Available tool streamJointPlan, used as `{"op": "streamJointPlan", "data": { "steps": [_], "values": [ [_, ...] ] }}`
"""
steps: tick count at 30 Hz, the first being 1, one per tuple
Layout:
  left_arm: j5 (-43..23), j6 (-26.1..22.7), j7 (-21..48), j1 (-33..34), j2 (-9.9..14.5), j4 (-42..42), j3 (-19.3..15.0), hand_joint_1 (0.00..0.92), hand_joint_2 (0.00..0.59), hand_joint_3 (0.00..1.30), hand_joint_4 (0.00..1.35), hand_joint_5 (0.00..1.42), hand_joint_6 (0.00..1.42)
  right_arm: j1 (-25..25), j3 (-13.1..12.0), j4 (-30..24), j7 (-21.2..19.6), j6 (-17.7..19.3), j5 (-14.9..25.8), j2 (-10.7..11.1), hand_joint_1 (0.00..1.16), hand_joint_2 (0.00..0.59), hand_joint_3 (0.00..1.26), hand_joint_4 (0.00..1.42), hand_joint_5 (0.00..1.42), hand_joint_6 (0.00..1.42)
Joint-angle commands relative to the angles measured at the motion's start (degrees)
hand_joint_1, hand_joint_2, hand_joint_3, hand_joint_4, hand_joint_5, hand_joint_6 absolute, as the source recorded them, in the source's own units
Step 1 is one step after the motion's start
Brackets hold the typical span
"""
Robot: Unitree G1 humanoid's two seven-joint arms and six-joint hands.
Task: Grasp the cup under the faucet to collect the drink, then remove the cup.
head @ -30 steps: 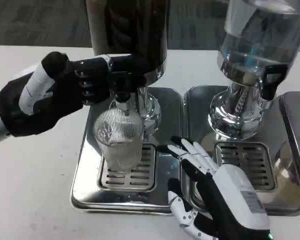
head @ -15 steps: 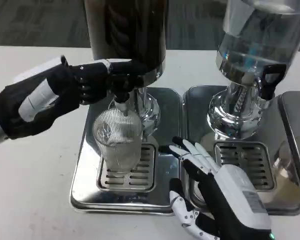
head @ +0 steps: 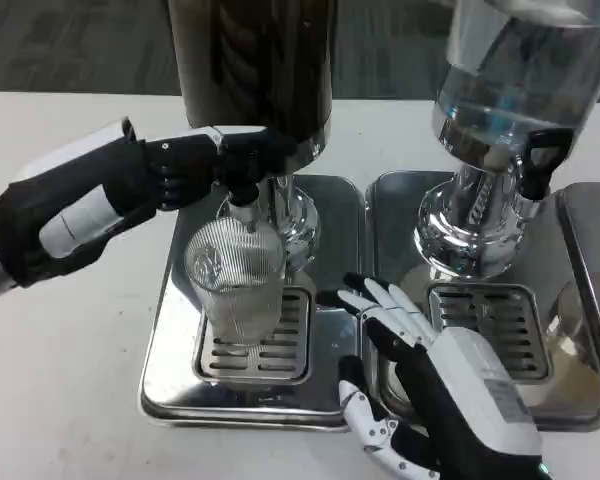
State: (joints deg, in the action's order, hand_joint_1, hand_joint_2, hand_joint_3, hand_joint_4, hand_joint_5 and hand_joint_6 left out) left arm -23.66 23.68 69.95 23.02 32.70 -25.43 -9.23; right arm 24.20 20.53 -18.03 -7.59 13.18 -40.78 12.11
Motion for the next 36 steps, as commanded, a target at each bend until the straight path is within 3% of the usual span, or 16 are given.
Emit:
{"op": "streamJointPlan", "data": {
  "steps": [1, 17, 36],
  "values": [
    [2.0, 1.9, 1.0, -1.6, 0.8, 0.4, 1.6, 0.0, 0.046, 0.19, 0.08, 0.1, 0.08, -0.4, -0.7, -0.1, 0.8, -0.5, 0.9, 0.5, 0.38, 0.586, 0.21, 0.08, 0.04, 0.16],
    [4.1, 11.0, -1.3, -3.2, 2.1, 0.5, 2.7, 0.0, 0.044, 0.19, 0.07, 0.1, 0.09, -0.5, -1.3, -0.2, 1.8, -0.6, 1.5, 0.8, 0.37, 0.586, 0.21, 0.08, 0.04, 0.16],
    [6.2, 18.4, -4.8, -4.3, 3.6, 1.1, 4.4, 0.0, 0.045, 0.18, 0.07, 0.1, 0.09, -0.4, -2.4, 0.0, 2.7, -0.7, 4.7, 0.7, 0.37, 0.586, 0.21, 0.07, 0.04, 0.16]
  ]
}}
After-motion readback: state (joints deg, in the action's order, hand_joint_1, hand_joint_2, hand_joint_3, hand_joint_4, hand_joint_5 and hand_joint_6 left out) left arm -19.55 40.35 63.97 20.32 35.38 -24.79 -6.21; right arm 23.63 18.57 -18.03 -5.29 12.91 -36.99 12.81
